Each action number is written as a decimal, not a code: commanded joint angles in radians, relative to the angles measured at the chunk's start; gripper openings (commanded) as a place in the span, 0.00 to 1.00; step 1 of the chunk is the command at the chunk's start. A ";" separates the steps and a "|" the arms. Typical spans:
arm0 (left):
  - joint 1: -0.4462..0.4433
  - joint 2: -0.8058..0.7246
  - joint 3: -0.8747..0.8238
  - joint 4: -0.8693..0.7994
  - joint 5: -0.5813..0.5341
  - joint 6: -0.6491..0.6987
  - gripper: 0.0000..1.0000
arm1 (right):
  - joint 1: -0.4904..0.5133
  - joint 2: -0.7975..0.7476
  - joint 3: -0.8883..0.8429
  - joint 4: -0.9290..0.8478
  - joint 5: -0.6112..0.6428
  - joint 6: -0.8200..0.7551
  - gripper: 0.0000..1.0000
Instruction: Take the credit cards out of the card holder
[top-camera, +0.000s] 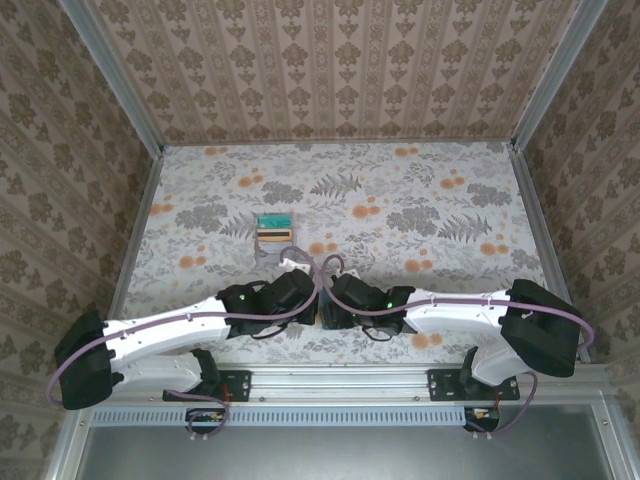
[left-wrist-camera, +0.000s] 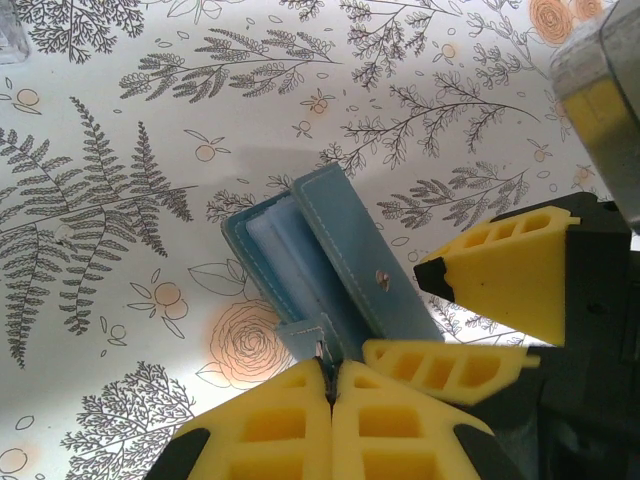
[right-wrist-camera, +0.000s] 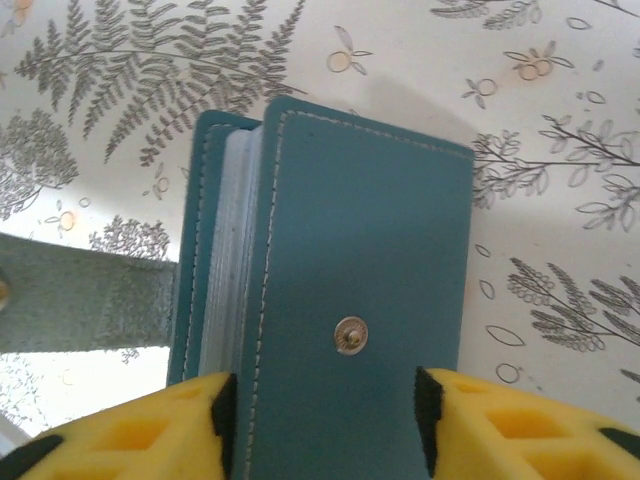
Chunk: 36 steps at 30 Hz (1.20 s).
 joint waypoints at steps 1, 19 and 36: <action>-0.002 -0.018 0.021 -0.002 -0.001 0.020 0.00 | 0.007 -0.028 0.017 -0.078 0.086 -0.007 0.46; 0.165 -0.010 -0.112 0.050 0.078 0.059 0.00 | -0.014 -0.140 -0.038 0.012 0.080 0.021 0.00; 0.321 -0.111 -0.178 0.026 0.120 0.105 0.58 | -0.102 -0.074 -0.061 0.188 -0.067 0.081 0.00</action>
